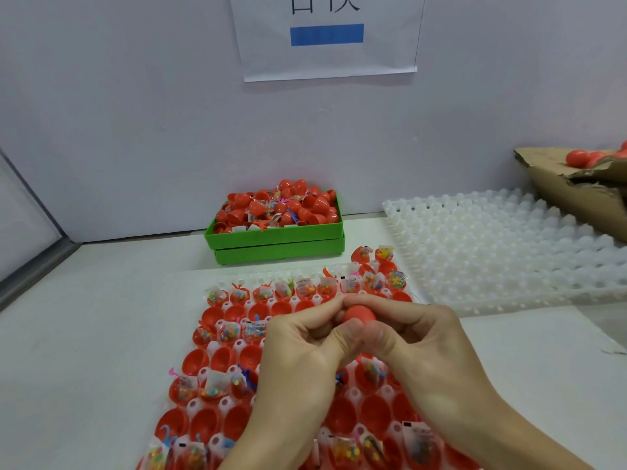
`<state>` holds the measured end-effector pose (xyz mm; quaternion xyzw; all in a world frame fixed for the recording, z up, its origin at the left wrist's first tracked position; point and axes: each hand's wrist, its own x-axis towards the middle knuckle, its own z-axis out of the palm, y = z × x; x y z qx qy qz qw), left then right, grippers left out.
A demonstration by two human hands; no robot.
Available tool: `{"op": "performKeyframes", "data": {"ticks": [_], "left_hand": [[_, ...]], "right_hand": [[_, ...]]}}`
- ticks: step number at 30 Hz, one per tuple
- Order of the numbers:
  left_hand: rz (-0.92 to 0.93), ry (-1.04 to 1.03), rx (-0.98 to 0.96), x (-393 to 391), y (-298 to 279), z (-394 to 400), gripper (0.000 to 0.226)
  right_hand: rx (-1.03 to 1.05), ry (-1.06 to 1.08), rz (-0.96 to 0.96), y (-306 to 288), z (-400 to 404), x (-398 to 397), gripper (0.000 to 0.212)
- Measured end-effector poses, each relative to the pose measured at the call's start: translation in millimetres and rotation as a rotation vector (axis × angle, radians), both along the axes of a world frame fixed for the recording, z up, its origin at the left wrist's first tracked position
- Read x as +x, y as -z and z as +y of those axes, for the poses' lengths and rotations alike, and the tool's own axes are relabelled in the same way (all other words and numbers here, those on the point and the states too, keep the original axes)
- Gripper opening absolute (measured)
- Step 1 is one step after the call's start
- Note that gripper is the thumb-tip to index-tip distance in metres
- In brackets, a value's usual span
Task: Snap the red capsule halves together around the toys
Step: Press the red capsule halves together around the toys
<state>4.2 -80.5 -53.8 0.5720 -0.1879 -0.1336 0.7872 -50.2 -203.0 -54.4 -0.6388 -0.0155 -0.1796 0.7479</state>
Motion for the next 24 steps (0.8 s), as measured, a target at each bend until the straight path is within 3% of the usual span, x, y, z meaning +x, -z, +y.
{"op": "performKeyframes", "data": {"ticks": [7,18,24], "left_hand": [[0.002,-0.063,0.004,-2.5,4.1,-3.7,0.038],[0.017,0.038,0.033,0.2,-3.1,-0.4,0.024],[0.017,-0.075,0.019,-0.4,1.1,-3.4,0.026]], "right_hand": [[0.015,0.006,0.007,-0.9,-1.4,-0.3,0.03],[0.017,-0.062,-0.009,-4.5,-6.1,0.4,0.032],[-0.012,-0.029,-0.036,-1.4,-1.7,3.5,0.029]]}}
